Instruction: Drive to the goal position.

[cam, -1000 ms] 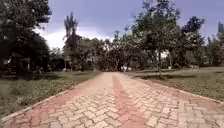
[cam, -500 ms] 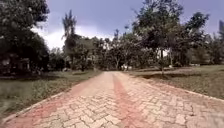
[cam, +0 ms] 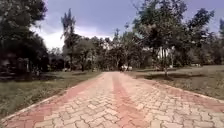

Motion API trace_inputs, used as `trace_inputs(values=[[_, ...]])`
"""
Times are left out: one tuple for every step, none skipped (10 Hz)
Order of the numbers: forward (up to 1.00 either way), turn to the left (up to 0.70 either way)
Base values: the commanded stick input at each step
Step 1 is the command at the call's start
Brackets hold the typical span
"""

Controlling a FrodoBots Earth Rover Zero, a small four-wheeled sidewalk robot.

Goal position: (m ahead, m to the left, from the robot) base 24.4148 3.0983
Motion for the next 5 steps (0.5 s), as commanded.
trace_inputs(values=[[0.70,0.00],[0.70,0.00],[0.70,0.00],[0.70,0.00],[0.70,0.00]])
